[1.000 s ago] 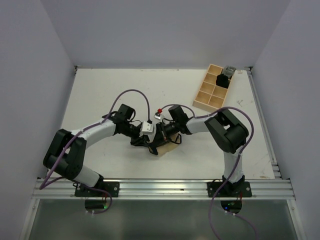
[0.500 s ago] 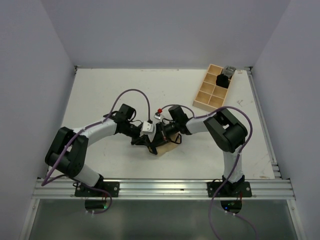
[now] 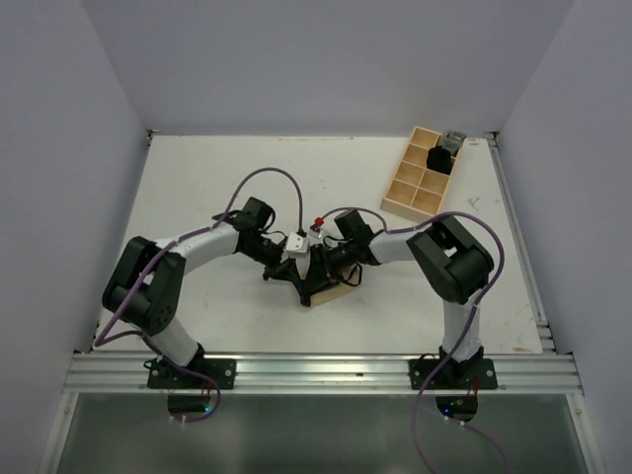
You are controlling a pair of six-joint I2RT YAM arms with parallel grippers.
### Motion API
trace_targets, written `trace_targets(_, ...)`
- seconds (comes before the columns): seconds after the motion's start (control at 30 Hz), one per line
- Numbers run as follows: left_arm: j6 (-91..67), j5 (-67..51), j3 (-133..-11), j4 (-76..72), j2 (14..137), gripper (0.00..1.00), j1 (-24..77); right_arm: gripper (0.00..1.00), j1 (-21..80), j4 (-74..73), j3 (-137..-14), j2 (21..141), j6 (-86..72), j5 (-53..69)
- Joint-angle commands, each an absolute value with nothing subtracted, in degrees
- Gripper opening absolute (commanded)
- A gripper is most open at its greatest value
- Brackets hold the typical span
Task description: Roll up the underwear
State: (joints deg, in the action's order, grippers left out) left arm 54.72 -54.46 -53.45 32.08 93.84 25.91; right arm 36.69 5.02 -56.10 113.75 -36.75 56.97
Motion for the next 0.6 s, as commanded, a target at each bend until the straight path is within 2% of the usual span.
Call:
trace_targets(0.0, 57.6, -57.6, -56.9, 34.5, 95.4, 0.0, 26.0, 0.35, 36.8, -2.5, -56.7, 107.6, -31.4, 51.1)
trace_targets(0.3, 54.1, -55.8, -58.1, 34.4, 97.8, 0.0, 26.6, 0.4, 37.5, -7.3, -54.6, 99.3, -31.6, 34.3)
trace_targets(0.57, 51.2, -55.2, -61.5, 36.0, 101.2, 0.0, 26.8, 0.5, 46.0, -8.9, -52.1, 92.0, -35.2, 14.9)
